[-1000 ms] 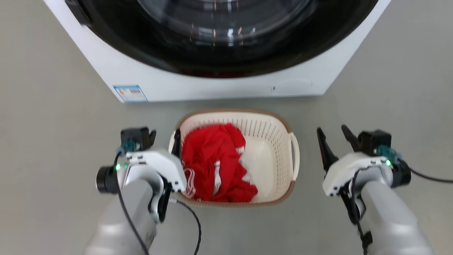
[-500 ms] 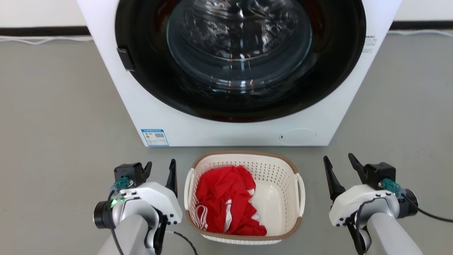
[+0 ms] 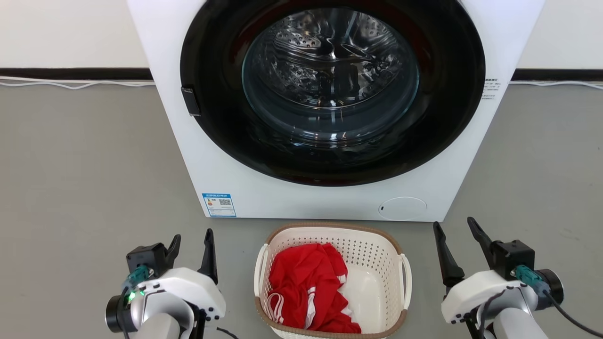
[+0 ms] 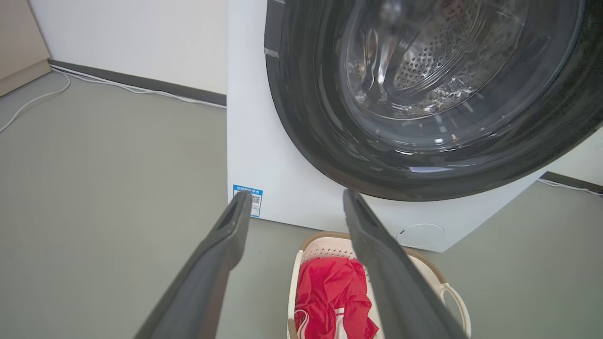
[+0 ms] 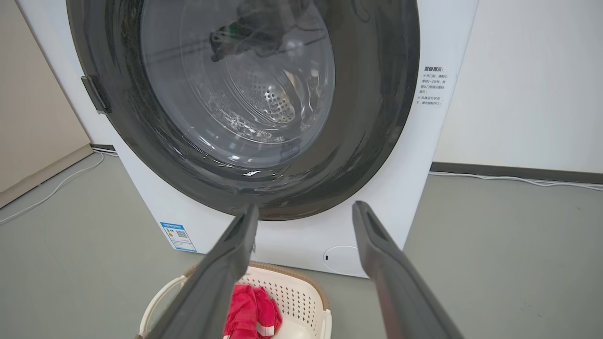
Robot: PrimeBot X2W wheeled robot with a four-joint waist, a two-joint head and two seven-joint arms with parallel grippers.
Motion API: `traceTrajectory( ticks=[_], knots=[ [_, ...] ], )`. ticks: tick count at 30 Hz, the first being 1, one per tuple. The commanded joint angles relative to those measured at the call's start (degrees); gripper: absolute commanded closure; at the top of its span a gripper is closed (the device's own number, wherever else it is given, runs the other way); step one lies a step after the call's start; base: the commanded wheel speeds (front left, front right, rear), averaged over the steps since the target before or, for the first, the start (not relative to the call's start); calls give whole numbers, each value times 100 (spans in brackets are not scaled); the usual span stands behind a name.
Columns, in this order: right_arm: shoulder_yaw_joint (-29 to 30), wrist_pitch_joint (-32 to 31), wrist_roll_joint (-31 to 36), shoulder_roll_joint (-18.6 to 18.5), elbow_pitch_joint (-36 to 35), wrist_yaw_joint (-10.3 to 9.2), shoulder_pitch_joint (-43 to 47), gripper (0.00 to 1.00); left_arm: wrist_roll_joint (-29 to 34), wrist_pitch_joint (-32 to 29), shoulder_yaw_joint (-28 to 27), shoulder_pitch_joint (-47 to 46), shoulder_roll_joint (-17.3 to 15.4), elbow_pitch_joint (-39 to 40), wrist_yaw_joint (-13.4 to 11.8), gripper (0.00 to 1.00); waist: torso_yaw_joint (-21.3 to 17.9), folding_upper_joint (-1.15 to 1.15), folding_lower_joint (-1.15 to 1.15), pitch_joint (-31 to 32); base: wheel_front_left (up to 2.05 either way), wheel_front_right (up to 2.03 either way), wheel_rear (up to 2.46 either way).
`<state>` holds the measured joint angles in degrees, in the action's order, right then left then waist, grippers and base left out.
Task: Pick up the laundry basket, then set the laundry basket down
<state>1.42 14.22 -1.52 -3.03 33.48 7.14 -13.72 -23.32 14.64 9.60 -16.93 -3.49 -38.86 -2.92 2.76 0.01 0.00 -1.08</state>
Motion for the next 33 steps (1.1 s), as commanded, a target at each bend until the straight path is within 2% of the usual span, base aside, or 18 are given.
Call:
traceTrajectory(
  ticks=[1, 7, 16, 17, 26, 29, 30, 33],
  knots=[
    [-125, 78, 38, 15, -241, 35, -17, 0, 86, 36, -236, -31, -51, 228, 55, 0, 7, -1, 0, 20, 0, 0, 0],
    [-99, 78, 58, 15, -743, 35, 272, 0, 374, 36, -557, 318, 16, 752, 37, 0, -4, -1, 0, 102, 0, 0, 0],
    [-68, 78, 143, 15, -1025, 35, 618, 0, 406, 36, -837, 646, 55, 1043, 85, 0, -24, -1, 0, 227, 0, 0, 0],
    [52, 1, 108, 10, -869, 0, 717, 100, 362, -1, -672, 762, 123, 902, 50, 100, -23, -1, 0, 228, 0, 0, 0],
    [71, -77, -81, 48, -459, -5, 1096, 100, 215, -58, -704, 1159, 180, 529, 65, 100, -26, -1, 1, 235, 0, 0, 0],
    [87, -148, -379, 47, -512, -3, 1088, 100, -18, -127, -738, 1162, 176, 599, 96, 100, -36, -1, 13, 242, 0, 0, 0],
    [91, -230, -823, 45, -594, -1, 1082, 100, -367, -222, -776, 1164, 170, 699, 144, 100, -48, -1, 1, 224, 0, 0, 0],
    [98, -274, -1044, 44, -634, 0, 1075, 100, -542, -271, -796, 1162, 167, 748, 168, 100, -54, -1, 0, 219, 0, 0, 0]
  ],
)
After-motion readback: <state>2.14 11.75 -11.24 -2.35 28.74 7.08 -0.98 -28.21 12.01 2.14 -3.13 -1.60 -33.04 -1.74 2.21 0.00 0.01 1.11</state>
